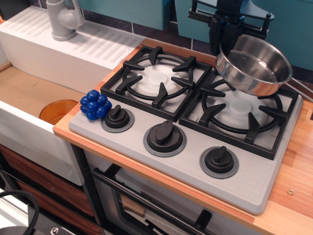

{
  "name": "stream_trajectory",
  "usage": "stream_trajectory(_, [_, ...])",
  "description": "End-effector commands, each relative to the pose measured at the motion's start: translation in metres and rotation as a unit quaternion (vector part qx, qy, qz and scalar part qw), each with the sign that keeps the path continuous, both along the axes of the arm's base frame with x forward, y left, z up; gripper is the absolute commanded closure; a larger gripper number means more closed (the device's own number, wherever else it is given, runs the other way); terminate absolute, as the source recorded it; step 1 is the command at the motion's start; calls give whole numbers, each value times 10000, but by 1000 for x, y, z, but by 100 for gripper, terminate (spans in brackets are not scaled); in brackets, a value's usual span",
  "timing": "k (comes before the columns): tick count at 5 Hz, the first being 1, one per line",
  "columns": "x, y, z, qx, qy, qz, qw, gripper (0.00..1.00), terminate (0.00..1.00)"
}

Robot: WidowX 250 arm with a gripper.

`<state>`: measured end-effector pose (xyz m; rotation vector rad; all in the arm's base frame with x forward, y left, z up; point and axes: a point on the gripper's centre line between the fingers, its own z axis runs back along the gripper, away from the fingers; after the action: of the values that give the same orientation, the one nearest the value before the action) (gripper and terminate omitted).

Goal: Put pan on stove and put blueberry in pan

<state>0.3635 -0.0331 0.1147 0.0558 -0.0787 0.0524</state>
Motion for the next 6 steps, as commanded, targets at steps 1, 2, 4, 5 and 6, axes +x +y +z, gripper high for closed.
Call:
stream_trajectory(1, [11,41,32,-36,-438,-225,9988,100,0])
stream_trajectory(2, [6,61,33,-43,-383,-222,9990,100,0])
stream_trajectory(4, [-1,100,16,-119,-393,-272,9988,100,0])
stream_trajectory(5, [0,119,4,-89,-454,-338,9984,100,0])
stream_trajectory(6, [2,138,-5,-84,-486,-389,9980,100,0])
